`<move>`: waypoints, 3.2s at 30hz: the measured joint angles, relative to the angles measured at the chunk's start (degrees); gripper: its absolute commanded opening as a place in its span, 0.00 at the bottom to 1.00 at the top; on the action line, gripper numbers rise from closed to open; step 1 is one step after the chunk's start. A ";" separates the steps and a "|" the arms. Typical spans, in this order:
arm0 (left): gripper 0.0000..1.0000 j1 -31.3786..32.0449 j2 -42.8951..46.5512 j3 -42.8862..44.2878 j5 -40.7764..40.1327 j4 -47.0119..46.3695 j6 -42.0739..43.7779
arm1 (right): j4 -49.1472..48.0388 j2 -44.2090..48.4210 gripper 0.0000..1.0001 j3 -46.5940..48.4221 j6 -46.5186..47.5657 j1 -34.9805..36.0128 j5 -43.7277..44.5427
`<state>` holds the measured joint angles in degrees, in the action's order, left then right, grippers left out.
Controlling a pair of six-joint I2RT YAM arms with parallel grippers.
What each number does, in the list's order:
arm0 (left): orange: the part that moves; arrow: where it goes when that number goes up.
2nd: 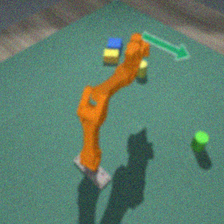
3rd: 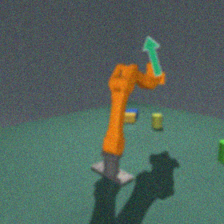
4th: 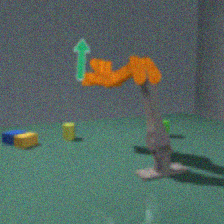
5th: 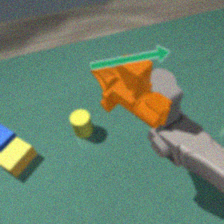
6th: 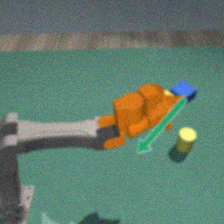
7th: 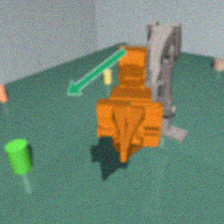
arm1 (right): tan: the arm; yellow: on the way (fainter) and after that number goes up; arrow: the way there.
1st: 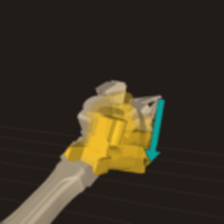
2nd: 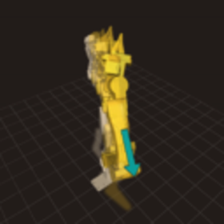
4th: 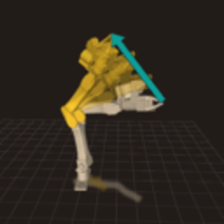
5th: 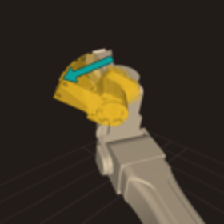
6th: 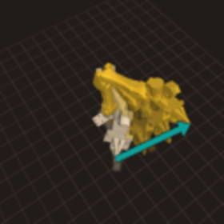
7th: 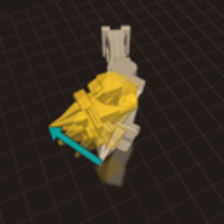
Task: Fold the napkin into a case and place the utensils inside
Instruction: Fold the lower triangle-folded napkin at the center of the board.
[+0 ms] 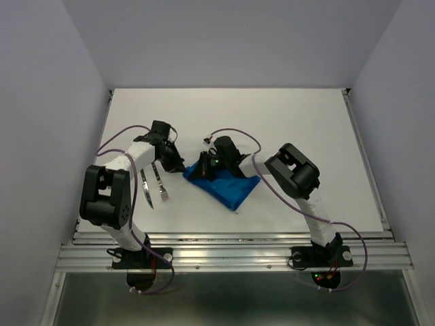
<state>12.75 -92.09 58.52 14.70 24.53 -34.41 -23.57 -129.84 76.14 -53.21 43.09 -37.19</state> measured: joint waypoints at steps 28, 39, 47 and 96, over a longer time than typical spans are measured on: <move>0.07 1.84 -8.13 4.09 0.94 -1.36 0.09 | -0.22 -0.94 0.41 0.33 -1.64 -0.79 -2.08; 0.05 1.92 -11.52 4.63 1.25 -2.56 -0.13 | 1.14 4.70 0.69 -2.62 -0.13 -0.72 1.90; 0.05 1.90 -11.58 4.66 1.38 -2.56 -0.11 | 5.53 11.17 0.69 -8.46 3.54 -0.76 7.13; 0.05 2.32 -12.83 6.14 1.68 -2.27 0.09 | 43.60 31.65 0.25 -15.32 20.72 22.03 59.14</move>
<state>15.07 -104.92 64.66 16.38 22.26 -34.33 20.03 -98.19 60.82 -32.49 65.12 21.96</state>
